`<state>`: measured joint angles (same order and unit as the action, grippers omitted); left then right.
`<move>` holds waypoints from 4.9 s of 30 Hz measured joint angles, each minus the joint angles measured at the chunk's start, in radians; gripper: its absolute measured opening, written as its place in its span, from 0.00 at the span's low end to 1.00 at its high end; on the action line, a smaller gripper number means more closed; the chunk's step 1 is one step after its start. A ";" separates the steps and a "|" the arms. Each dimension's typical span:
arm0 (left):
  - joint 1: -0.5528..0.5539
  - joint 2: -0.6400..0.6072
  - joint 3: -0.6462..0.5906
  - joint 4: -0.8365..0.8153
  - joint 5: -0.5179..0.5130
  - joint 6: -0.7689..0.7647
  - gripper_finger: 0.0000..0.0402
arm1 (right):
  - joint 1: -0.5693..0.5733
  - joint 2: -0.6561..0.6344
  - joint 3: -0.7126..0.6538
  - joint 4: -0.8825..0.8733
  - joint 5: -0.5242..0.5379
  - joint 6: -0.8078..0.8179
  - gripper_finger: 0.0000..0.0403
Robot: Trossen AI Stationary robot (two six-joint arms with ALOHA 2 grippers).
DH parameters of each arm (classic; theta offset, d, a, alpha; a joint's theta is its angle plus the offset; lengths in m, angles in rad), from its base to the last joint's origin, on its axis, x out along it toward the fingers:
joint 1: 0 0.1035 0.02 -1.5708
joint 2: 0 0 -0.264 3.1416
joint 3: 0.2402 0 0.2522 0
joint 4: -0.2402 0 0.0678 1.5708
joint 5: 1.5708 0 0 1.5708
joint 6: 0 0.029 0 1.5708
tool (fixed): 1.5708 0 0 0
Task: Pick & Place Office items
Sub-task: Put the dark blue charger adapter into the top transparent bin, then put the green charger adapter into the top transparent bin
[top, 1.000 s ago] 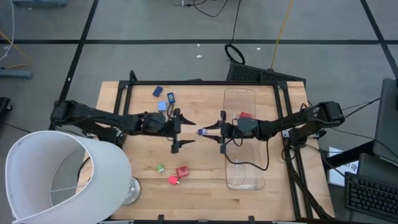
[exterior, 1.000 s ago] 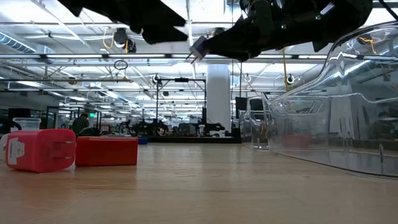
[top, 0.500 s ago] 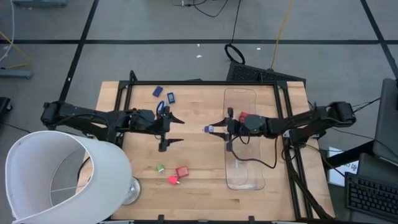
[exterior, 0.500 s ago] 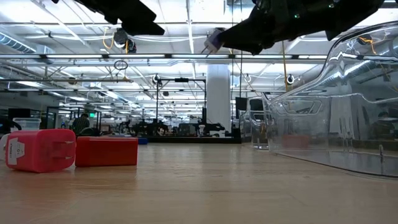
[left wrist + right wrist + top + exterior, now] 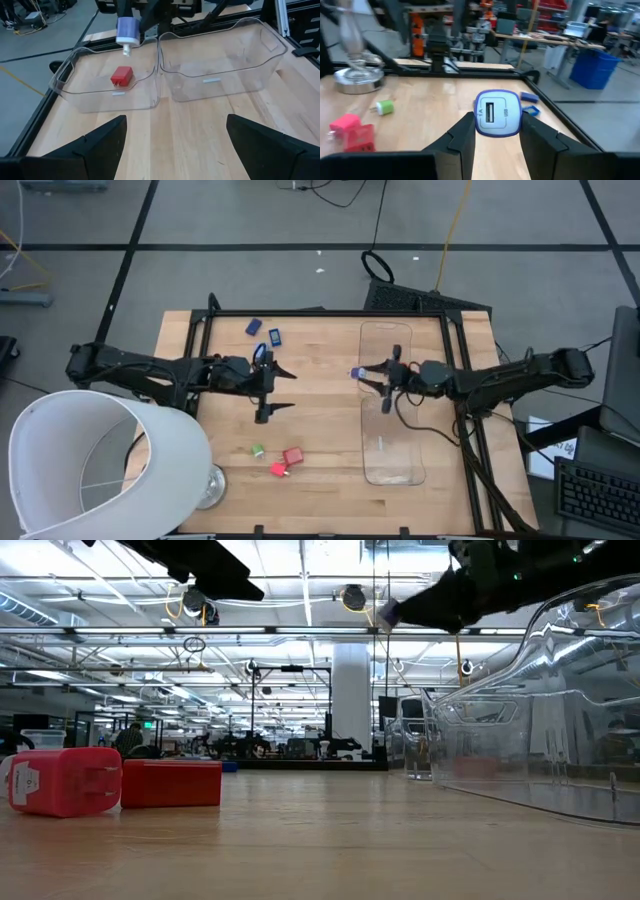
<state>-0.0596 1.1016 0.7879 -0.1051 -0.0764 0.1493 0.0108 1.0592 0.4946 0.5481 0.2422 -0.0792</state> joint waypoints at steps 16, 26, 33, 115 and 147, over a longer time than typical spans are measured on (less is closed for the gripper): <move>0.047 0.092 -0.001 0.064 -0.001 -0.042 0.85 | -0.173 -0.124 -0.156 -0.012 0.001 0.121 0.29; 0.046 0.091 -0.001 0.094 -0.001 -0.054 0.85 | -0.221 -0.123 -0.156 -0.143 0.149 0.195 0.29; 0.046 0.091 -0.001 0.100 -0.001 -0.056 0.85 | -0.254 -0.123 -0.156 -0.204 0.239 0.270 0.29; 0.046 0.091 -0.001 0.100 -0.001 -0.057 0.85 | -0.378 -0.123 -0.155 -0.425 0.278 0.461 0.42; 0.046 0.091 -0.001 0.098 -0.001 -0.057 0.85 | -0.365 -0.123 -0.155 -0.148 -0.103 0.401 0.51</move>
<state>-0.0132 1.1927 0.7872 -0.0067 -0.0776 0.0925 -0.3543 0.9360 0.3393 0.4005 0.1396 0.3223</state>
